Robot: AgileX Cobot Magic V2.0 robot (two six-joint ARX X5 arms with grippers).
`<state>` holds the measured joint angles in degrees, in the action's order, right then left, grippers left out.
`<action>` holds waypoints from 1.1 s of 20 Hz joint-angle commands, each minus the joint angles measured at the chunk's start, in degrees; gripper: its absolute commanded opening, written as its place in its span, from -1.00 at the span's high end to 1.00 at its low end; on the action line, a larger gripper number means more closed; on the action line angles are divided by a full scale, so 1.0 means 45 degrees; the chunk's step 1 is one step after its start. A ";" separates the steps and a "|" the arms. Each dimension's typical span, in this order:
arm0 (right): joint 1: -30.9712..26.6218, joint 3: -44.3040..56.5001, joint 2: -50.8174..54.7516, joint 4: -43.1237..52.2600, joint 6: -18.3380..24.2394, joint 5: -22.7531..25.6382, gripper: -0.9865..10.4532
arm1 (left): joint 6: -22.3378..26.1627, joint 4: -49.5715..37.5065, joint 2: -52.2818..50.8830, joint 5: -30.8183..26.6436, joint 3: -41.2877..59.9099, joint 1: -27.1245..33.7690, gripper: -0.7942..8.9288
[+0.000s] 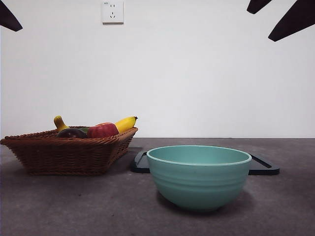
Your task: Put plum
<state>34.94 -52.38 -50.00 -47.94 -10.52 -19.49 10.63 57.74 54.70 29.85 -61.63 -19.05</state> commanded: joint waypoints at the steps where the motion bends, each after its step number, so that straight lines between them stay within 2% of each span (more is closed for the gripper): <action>1: 0.0121 -0.0189 -0.0097 0.0058 0.0155 -0.0005 0.38 | 0.0068 -0.0053 0.0097 0.0034 -0.0146 -0.0058 0.03; 9: 0.0121 -0.0189 -0.0102 0.0058 0.0155 -0.0005 0.38 | 0.0063 -0.0053 0.0097 0.0034 -0.0146 -0.0058 0.04; 10: 0.0121 -0.0189 -0.0097 0.0049 0.0160 -0.0005 0.43 | 0.0063 -0.0053 0.0097 0.0034 -0.0146 -0.0058 0.15; 12: 0.0121 -0.0189 -0.0097 0.0044 0.0180 0.0000 0.80 | 0.0063 -0.0053 0.0097 0.0034 -0.0146 -0.0058 0.60; 13: 0.0121 -0.0189 -0.0097 0.0044 0.0209 0.0000 0.82 | 0.0058 -0.0053 0.0097 0.0034 -0.0146 -0.0058 0.84; 22: 0.0121 -0.0189 -0.0097 0.0073 0.0155 -0.0005 0.82 | 0.0063 -0.0063 0.0097 0.0034 -0.0146 -0.0058 0.81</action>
<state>34.94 -52.38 -50.00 -47.97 -10.31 -19.49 10.63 57.71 54.70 29.85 -61.63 -19.05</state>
